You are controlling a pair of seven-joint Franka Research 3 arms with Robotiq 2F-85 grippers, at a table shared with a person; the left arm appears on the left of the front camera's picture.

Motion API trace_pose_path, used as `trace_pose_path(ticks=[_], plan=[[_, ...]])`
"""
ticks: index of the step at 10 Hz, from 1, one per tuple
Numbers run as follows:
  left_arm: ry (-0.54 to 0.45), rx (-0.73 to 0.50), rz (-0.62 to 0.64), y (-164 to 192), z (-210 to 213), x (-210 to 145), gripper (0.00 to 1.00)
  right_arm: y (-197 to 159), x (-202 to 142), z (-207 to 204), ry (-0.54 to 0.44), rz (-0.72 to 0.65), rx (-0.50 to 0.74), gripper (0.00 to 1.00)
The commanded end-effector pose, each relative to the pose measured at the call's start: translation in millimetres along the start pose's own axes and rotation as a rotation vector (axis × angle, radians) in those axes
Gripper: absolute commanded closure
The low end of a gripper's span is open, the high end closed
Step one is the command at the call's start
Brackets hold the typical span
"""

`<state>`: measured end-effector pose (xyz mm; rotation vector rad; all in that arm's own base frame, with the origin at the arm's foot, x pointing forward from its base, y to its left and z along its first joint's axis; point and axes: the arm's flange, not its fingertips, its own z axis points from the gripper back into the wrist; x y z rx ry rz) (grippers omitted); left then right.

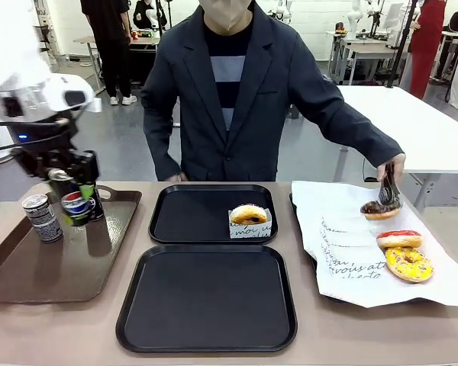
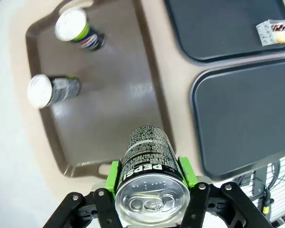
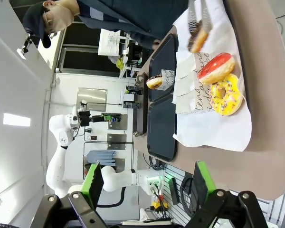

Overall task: Set up donuts and drinks on trays.
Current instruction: Pick up one Pepsi coke and place it on the Flat Tray.

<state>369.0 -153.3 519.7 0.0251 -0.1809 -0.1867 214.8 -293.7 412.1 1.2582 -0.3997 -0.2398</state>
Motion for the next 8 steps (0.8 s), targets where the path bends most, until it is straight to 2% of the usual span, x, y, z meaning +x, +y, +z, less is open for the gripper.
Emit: trace_pose_path(ticks=[1,3,4,6,7,8], plan=[[-0.022,-0.008,0.018,-44.5,-7.5,39.5,0.41,0.4,0.7,1.3,-0.006,0.021,0.016,0.0],[-0.051,-0.038,-0.024,-92.9,-32.3,69.1,0.41,0.4,0.7,1.3,-0.006,0.021,0.016,0.0],[-0.033,-0.039,-0.041,-115.1,-57.0,84.6,0.41,0.4,0.7,1.3,-0.006,0.021,0.016,0.0],[0.003,-0.088,-0.046,-120.1,-74.6,92.1,0.41,0.4,0.7,1.3,-0.006,0.021,0.016,0.0],[0.056,-0.108,-0.049,-111.3,-68.5,81.3,0.41,0.4,0.7,1.3,-0.006,0.021,0.016,0.0],[0.121,-0.106,-0.074,-86.6,-42.6,53.5,0.41,0.4,0.7,1.3,-0.006,0.021,0.016,0.0]])
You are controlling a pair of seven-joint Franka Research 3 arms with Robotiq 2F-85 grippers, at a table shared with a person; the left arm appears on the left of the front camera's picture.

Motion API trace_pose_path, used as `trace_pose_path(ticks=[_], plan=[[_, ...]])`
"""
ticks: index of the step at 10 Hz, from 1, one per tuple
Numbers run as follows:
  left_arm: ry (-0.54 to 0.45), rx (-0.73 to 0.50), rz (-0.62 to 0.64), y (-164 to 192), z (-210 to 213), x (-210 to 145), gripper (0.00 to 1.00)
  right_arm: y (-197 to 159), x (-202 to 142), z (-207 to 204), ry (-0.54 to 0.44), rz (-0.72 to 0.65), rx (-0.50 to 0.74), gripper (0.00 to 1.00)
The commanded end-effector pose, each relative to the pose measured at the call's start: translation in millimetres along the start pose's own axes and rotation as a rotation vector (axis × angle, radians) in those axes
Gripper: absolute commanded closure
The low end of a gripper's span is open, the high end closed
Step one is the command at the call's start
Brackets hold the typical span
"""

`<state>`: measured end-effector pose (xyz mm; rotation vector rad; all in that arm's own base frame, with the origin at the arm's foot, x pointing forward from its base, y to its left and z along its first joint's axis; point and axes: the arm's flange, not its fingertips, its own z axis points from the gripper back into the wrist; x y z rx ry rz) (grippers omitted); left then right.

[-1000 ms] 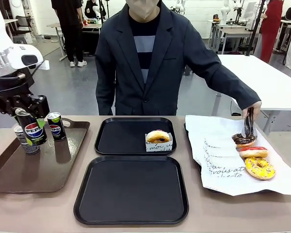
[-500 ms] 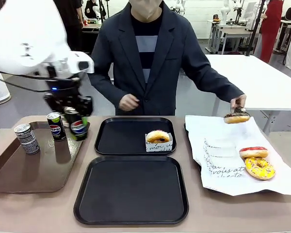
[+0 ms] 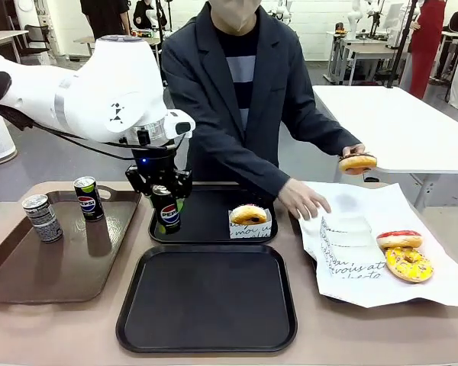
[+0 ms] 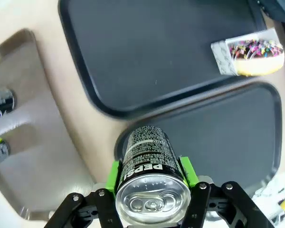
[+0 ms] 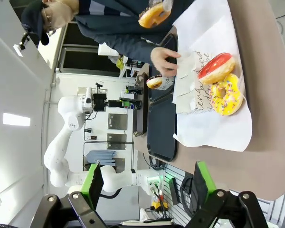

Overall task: Set up donuts and drinks on trays.
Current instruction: Pick up one Pepsi coke and place it on the Flat Tray.

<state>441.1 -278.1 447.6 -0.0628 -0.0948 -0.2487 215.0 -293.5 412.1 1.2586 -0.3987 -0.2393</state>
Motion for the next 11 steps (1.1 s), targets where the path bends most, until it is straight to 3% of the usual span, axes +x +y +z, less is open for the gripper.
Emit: trace_pose_path(ticks=[1,4,11], plan=[[0.106,-0.028,-0.096,52.6,73.1,-66.5,0.41,0.3,0.6,1.5,-0.007,0.021,0.016,0.0],[0.092,-0.074,-0.009,109.1,90.2,-107.7,0.41,0.3,0.6,1.5,-0.007,0.021,0.016,0.0],[0.114,-0.071,-0.013,115.0,100.3,-112.3,0.41,0.3,0.6,1.5,-0.007,0.021,0.016,0.0]])
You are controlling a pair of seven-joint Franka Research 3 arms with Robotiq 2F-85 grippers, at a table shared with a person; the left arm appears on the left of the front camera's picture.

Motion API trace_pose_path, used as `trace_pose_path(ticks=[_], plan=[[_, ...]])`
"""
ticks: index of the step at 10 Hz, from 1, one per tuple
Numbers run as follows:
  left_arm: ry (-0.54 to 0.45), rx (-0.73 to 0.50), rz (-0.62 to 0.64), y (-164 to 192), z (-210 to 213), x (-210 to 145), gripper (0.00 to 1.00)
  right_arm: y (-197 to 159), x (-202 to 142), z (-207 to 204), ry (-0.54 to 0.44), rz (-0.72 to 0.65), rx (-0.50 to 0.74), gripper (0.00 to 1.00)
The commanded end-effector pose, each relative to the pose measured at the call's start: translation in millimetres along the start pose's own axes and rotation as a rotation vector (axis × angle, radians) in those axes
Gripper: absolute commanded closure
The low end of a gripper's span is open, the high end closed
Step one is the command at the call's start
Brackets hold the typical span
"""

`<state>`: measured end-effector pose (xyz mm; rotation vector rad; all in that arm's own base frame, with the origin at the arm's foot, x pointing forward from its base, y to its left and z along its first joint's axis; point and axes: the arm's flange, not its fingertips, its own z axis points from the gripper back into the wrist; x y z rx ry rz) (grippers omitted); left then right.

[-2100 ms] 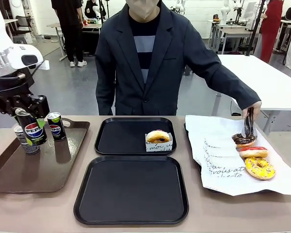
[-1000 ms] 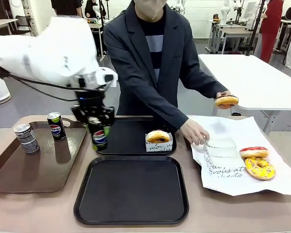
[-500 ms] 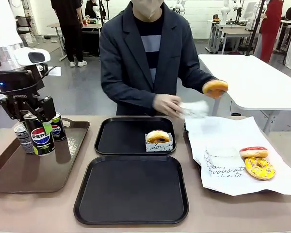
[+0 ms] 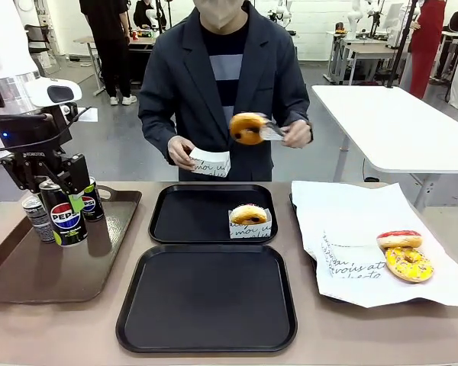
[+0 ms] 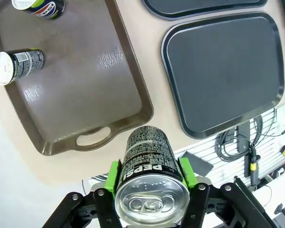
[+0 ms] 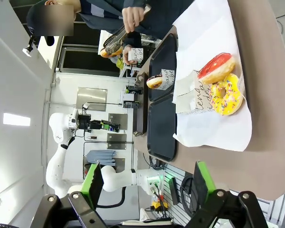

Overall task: Set up donuts and drinks on trays.
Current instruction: Pick up one Pepsi coke and place it on the Flat Tray.

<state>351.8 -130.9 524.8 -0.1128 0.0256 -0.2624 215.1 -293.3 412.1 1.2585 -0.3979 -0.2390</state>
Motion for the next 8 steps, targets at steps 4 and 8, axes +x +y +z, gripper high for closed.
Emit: trace_pose_path(ticks=[4,8], plan=[[-0.056,0.003,0.03,-23.0,-12.7,30.2,0.41,0.3,0.5,1.7,-0.008,0.021,0.016,0.0],[-0.118,0.042,0.038,-71.9,-65.9,103.3,0.41,0.3,0.5,1.7,-0.008,0.021,0.016,0.0]])
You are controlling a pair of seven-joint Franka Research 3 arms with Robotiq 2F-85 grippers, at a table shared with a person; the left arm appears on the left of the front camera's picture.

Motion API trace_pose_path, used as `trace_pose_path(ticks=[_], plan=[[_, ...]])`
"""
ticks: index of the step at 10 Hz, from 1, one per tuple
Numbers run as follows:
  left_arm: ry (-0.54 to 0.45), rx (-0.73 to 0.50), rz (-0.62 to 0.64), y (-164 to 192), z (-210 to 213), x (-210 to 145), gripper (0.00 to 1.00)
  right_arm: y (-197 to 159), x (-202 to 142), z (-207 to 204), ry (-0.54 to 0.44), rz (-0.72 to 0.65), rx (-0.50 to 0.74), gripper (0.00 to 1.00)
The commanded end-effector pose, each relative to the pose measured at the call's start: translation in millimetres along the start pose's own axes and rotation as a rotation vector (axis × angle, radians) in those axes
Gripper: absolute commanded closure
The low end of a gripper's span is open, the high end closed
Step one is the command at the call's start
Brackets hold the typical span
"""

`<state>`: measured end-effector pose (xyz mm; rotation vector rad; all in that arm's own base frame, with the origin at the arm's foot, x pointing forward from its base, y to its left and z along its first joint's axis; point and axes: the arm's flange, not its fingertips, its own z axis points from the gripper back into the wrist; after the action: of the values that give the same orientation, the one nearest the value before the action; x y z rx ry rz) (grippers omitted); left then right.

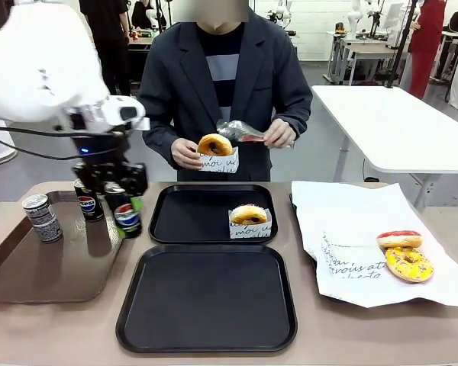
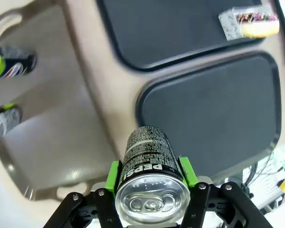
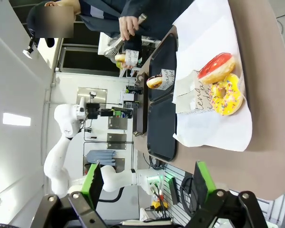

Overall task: Set up donuts and drinks on trays.
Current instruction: Pick up one Pepsi coke and place it on the Flat Tray.

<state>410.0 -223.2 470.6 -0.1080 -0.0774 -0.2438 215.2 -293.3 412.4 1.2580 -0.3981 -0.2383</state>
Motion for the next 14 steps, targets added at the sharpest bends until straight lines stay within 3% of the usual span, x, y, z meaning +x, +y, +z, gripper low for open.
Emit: trace_pose_path(ticks=[1,3,6,8,11,14], plan=[[-0.036,0.021,0.039,-10.1,-21.6,32.1,0.41,0.1,0.4,1.7,-0.008,0.02,0.016,0.0],[-0.014,-0.031,0.022,-14.0,-39.1,39.7,0.41,0.1,0.4,1.7,-0.008,0.02,0.016,0.0],[0.169,-0.029,-0.151,15.3,41.1,-49.3,0.41,0.1,0.4,1.7,-0.008,0.02,0.016,0.0],[0.17,-0.032,-0.154,31.5,53.2,-82.5,0.41,0.1,0.4,1.7,-0.008,0.02,0.016,0.0],[0.178,-0.015,-0.158,27.4,53.1,-66.4,0.41,0.1,0.4,1.7,-0.008,0.02,0.016,0.0],[0.139,0.001,-0.137,26.9,55.2,-76.1,0.41,0.1,0.4,1.7,-0.008,0.02,0.016,0.0]])
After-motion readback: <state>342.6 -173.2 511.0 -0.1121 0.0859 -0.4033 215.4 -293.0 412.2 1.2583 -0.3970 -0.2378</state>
